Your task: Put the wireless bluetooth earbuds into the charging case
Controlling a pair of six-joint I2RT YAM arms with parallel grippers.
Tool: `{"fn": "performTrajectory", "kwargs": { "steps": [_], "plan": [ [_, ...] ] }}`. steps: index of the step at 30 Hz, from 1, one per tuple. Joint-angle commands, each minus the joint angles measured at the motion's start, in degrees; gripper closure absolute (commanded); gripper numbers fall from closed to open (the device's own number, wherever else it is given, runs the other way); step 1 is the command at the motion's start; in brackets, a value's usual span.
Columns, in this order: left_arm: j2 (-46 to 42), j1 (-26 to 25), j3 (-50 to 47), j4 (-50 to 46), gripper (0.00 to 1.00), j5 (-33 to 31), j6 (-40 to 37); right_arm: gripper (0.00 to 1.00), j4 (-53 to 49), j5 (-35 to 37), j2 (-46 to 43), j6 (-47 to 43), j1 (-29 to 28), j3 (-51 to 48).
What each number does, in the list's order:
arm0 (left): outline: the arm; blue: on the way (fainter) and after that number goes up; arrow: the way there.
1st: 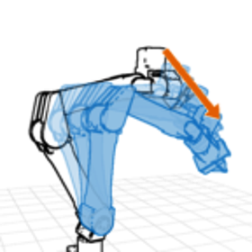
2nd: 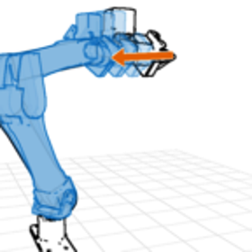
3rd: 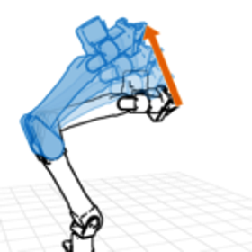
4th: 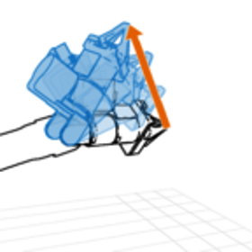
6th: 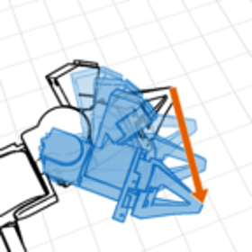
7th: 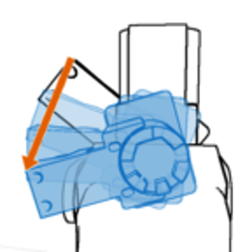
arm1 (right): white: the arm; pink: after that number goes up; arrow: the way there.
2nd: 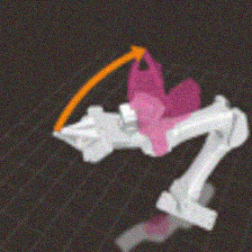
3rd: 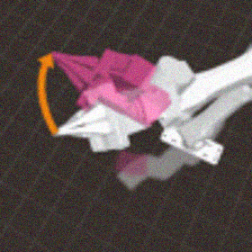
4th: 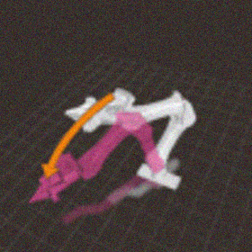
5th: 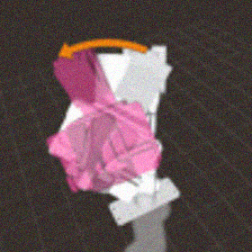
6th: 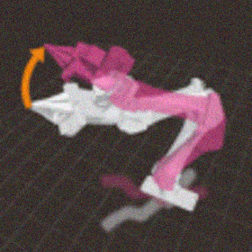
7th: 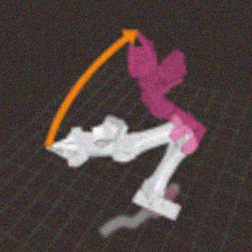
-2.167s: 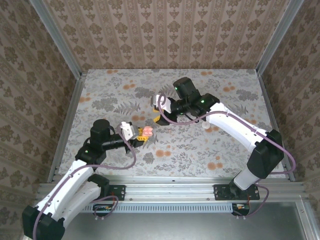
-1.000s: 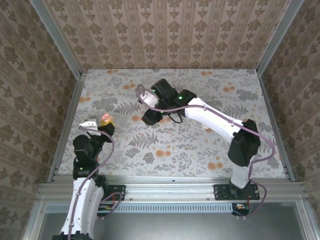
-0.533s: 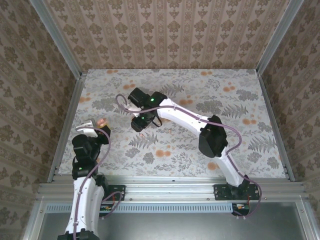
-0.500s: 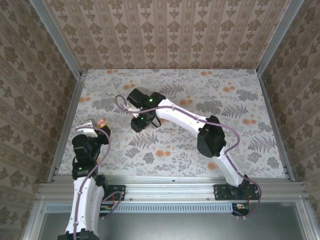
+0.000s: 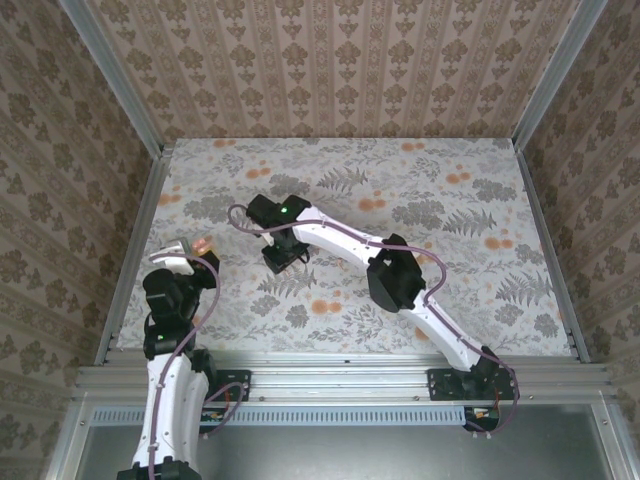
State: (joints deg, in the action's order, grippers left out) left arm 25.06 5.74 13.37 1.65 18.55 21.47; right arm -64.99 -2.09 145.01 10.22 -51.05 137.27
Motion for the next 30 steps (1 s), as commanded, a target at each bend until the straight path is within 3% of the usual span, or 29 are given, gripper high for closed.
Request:
{"fn": "performTrajectory", "kwargs": {
  "steps": [1,20,30],
  "plan": [
    [-0.25,0.56,1.16,-0.31,0.92,-0.26,0.67,0.58,-2.44,0.97,2.02,1.20,-0.06,1.93],
    [-0.11,0.77,1.09,-0.15,0.92,-0.09,0.89,0.63,0.17,-0.69,5.63,0.73,-0.06,2.29],
    [-0.01,0.86,1.12,-0.14,0.92,0.08,1.00,0.77,0.57,-0.03,5.40,1.34,-0.08,2.42]
  ]
}}
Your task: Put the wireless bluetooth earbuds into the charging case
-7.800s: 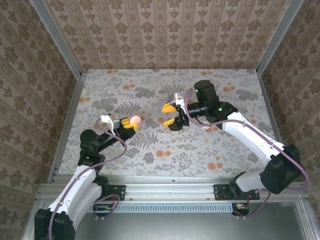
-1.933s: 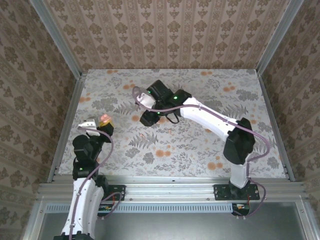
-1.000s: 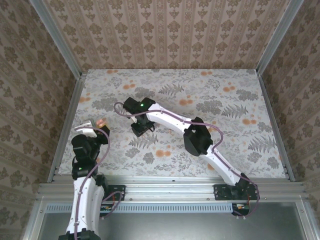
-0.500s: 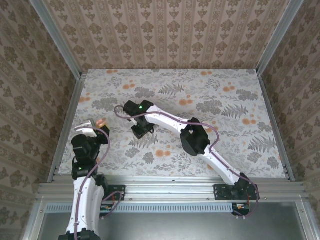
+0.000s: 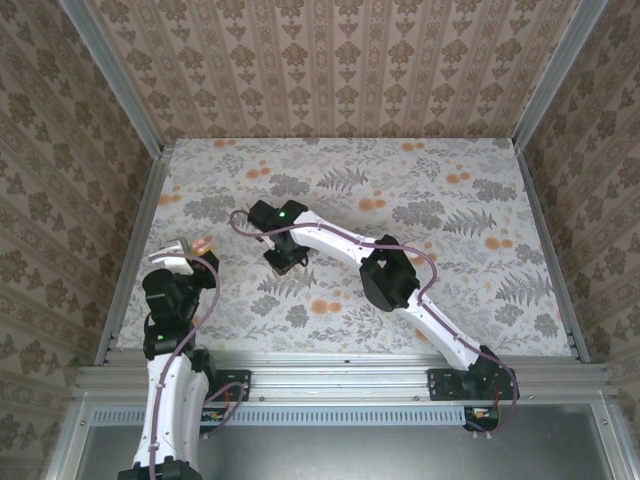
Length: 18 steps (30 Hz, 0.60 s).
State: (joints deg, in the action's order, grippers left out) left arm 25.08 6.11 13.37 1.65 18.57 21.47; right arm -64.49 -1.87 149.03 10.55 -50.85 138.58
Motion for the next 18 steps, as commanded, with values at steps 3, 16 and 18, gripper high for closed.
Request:
{"fn": "performTrajectory", "kwargs": {
  "steps": [3,16,18],
  "plan": [
    [0.24,0.53,1.05,-0.24,0.92,0.37,0.94,0.79,0.62,0.00,0.07,1.67,-0.33,0.79],
    [4.28,0.31,1.13,1.73,0.92,4.98,1.99,0.81,16.50,1.41,-17.70,6.58,-0.26,-19.75],
    [5.40,0.10,1.21,2.04,0.92,5.94,2.28,0.81,19.98,1.51,-21.29,7.65,-0.13,-24.27]
  ]
}}
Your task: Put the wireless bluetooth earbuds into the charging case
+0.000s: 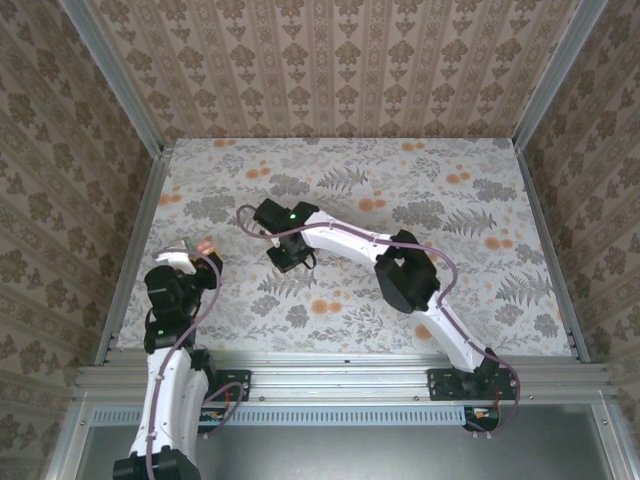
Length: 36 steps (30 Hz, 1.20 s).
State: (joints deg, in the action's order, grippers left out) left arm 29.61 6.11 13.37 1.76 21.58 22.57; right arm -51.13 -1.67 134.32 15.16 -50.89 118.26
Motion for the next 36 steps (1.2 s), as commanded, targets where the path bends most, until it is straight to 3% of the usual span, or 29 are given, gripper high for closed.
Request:
{"fn": "performTrajectory", "kwargs": {
  "steps": [1,14,29,36],
  "plan": [
    [1.34,0.06,1.22,2.17,0.92,3.25,1.18,0.81,7.88,1.46,-8.16,3.40,-0.03,-5.80],
    [10.35,-4.69,1.39,6.98,0.92,7.16,0.51,0.82,23.70,1.19,-25.46,5.36,3.22,-25.74],
    [17.03,-12.59,0.52,16.00,0.93,9.68,-3.89,0.82,35.66,-4.28,-34.28,-1.87,6.33,-35.55],
    [22.12,-16.19,2.21,19.55,0.95,13.84,-8.00,0.83,40.35,-7.08,-37.47,-7.53,6.89,-38.37]
  ]
}}
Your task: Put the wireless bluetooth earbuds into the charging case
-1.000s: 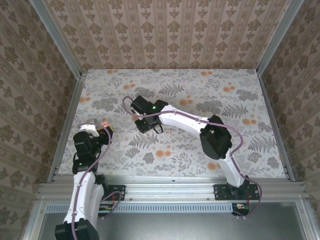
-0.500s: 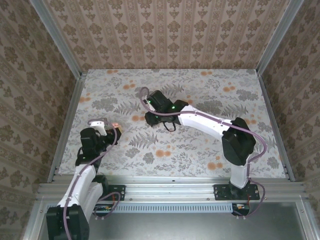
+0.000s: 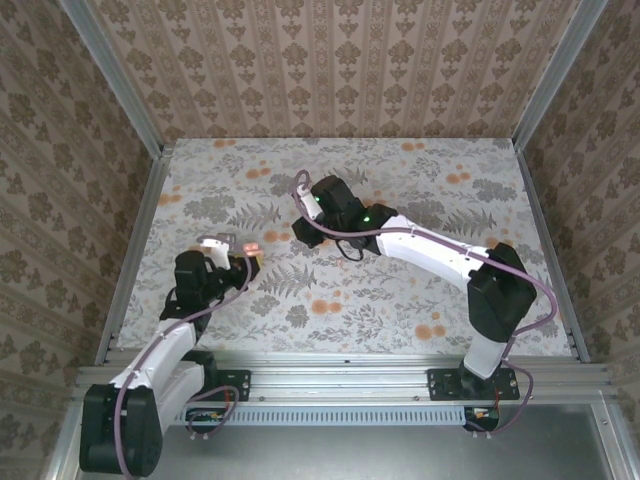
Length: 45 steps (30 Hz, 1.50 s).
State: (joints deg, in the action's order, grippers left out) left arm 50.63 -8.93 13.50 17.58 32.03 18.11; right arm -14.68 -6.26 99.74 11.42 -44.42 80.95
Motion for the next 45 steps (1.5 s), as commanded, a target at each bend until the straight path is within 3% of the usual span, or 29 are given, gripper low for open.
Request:
{"fn": "performTrajectory", "kwargs": {
  "steps": [1,7,18,27,45],
  "plan": [
    [1.60,-1.92,2.51,4.20,0.95,3.60,-4.42,0.83,4.40,-3.09,-3.35,-4.63,0.53,-1.39],
    [4.58,-4.73,5.94,4.04,0.95,7.82,-9.35,0.84,7.65,-6.14,-5.90,-8.88,0.88,-3.32],
    [5.31,-6.49,6.54,10.95,0.95,14.54,-11.51,0.84,10.43,-15.85,-8.55,-16.60,0.77,-6.15],
    [5.00,-8.30,9.00,10.10,0.95,18.32,-15.45,0.84,8.70,-16.32,-8.82,-22.96,0.22,-5.83],
    [3.48,-8.56,9.02,12.39,0.95,18.11,-14.60,0.84,10.16,-16.97,-7.33,-23.46,-1.58,-5.78]
  ]
}}
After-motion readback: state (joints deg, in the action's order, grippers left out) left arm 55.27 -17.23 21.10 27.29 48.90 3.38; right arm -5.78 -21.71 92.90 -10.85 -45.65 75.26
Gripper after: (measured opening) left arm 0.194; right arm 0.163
